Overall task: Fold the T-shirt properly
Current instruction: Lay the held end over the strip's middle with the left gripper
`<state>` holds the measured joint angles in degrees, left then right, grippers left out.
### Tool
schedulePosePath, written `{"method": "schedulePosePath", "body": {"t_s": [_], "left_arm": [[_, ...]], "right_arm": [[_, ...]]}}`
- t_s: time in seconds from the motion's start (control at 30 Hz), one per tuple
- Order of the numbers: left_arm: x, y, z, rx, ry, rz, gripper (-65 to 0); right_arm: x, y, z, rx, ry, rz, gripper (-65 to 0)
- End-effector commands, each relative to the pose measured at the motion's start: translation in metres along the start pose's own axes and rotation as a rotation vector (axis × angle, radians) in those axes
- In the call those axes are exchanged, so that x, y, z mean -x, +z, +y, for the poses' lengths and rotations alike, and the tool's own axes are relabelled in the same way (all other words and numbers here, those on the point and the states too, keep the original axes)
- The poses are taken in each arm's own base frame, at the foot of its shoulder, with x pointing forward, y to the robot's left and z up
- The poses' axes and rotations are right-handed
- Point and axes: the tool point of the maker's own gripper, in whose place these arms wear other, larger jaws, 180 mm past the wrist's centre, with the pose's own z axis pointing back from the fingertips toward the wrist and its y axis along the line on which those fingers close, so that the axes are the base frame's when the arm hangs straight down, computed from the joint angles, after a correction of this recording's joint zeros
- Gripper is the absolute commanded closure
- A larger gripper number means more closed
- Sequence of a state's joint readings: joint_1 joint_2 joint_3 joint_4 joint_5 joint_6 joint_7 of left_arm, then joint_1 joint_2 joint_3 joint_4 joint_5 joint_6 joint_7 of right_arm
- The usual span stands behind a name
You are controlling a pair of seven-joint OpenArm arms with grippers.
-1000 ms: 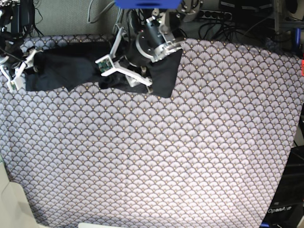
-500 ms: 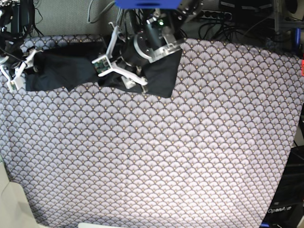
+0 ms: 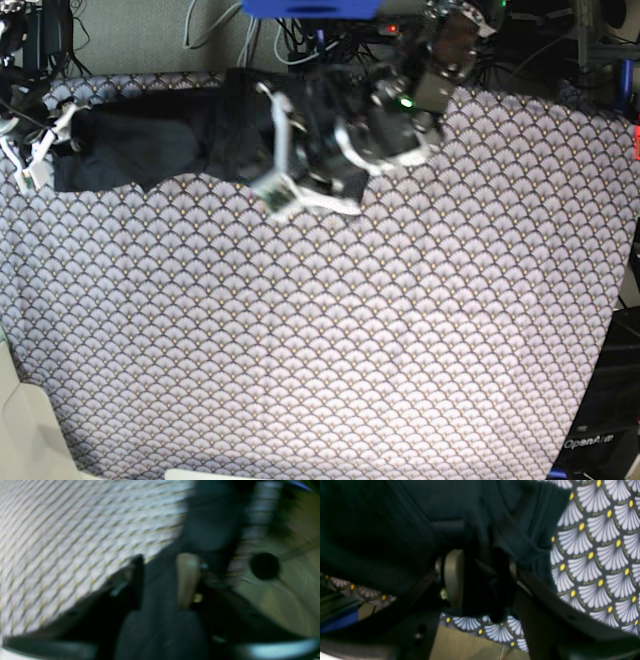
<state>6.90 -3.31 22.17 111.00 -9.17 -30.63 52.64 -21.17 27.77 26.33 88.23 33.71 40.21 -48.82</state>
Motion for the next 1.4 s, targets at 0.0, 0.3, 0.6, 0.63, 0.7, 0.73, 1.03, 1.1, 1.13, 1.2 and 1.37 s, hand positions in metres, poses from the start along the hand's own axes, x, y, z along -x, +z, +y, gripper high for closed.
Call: {"method": "schedulePosePath", "body": {"t_s": [0.0,0.3,0.6,0.63,0.7,0.73,1.03,1.1,1.13,1.2,1.37], "left_arm": [[-0.004,0.004,0.003,-0.003,0.01,-0.02,-14.3],[0.088,-0.004,0.033,-0.039,0.133,0.269,0.0],[0.13,-0.019,0.037,-0.009,0.202,0.387,0.0],[0.136,-0.019,0.036,-0.005,0.21,0.4,0.0],[0.142,-0.022,0.035,0.001,0.224,0.402,0.0],[0.143,-0.023,0.033,0.005,0.23,0.392,0.0],[0.17,-0.017,0.024,0.007,0.286,0.399,0.0],[0.175,-0.013,0.029,-0.014,0.311,0.399,0.0],[0.175,-0.011,0.032,-0.025,0.319,0.396,0.0],[0.178,-0.007,0.034,-0.036,0.333,0.397,0.0],[0.18,-0.005,0.036,-0.043,0.34,0.402,0.0]], "right_arm": [[-0.011,0.006,-0.006,0.013,0.015,-0.029,-24.4],[-0.023,0.013,-0.006,0.024,0.053,-0.054,-24.8],[-0.053,0.046,0.023,0.047,0.223,-0.109,-24.8],[-0.053,0.051,0.017,0.073,0.22,-0.1,-24.9],[-0.054,0.058,0.007,0.111,0.194,-0.104,-24.9],[-0.058,0.063,0.0,0.14,0.173,-0.118,-25.2],[-0.042,0.08,-0.057,0.275,-0.078,-0.179,-37.5],[-0.038,0.073,-0.061,0.265,-0.111,-0.174,-39.2],[-0.036,0.07,-0.064,0.259,-0.132,-0.175,-40.0],[-0.029,0.061,-0.068,0.243,-0.177,-0.169,-41.9],[-0.027,0.049,-0.075,0.221,-0.24,-0.175,-44.4]]}}
